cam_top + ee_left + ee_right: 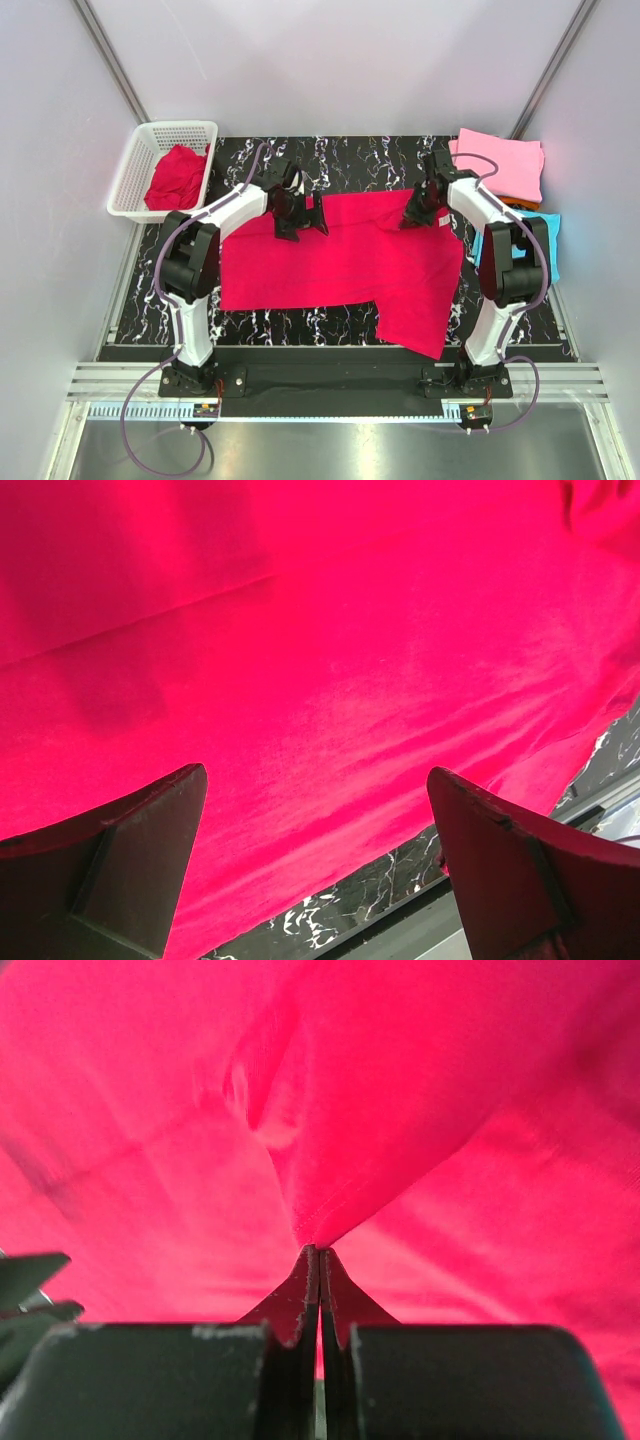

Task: Fold and stack the t-shirts
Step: Fold the tshirt

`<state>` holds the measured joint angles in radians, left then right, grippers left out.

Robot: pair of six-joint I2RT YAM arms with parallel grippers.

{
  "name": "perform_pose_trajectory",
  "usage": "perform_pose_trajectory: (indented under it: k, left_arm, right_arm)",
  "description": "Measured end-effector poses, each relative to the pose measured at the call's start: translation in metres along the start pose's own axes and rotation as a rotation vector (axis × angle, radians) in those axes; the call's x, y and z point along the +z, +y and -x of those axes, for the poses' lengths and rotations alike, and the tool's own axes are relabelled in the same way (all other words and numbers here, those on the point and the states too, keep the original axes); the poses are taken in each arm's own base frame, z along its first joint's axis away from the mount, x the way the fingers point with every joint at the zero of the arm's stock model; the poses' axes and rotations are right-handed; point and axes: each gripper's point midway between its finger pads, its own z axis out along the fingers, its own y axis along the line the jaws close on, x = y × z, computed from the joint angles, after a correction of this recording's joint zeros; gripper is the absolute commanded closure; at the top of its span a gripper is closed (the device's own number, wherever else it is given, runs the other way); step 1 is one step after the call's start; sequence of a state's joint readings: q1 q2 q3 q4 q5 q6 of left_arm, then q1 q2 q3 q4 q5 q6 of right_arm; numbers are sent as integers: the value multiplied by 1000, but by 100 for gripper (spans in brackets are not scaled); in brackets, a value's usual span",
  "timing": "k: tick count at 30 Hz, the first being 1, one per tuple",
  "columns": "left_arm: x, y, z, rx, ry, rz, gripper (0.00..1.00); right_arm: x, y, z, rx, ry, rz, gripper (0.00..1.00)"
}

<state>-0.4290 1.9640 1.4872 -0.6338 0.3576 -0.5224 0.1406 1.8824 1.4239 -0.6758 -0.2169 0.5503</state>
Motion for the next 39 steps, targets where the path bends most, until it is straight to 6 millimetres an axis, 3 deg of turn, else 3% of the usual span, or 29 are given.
perform_pose_trajectory:
  k: [6,11,13,15,18,23,28,31,36,39]
  left_arm:
    - [1,2,-2,0,4,6,1]
    - [1,2,-2,1,4,6,1]
    - [1,3,-3,3,7,7,1]
    - [2,6,-7,3,14,11,1]
    - [2,8,-11,4,22,15,1]
    - [0,9,-14,9,23,16,1]
    - [-7,6,-12,17,9,8,1]
    - [-11,3,-11,22,-2,2,1]
    - [-14,5,-15,27,-1,3,1]
    - [-14,6,-18,26,5,6,1]
  right_arm:
    - [-3,6,-47,-35,73,-14,100]
    - [-4,2,-69,-38,113,-31,100]
    - [-3,-1,-74,-34,125,-41,94]
    - [-3,-4,-78,-28,136,-49,77]
    - [-3,-5,-82,-24,148,-57,68]
    - [-10,-13,-75,-31,91,-109,63]
    - [-19,-26,-58,-15,15,-167,70]
    - [-10,-46,-48,37,16,-211,77]
    - [11,-86,-36,128,50,-281,78]
    - [15,-96,-27,131,47,-302,78]
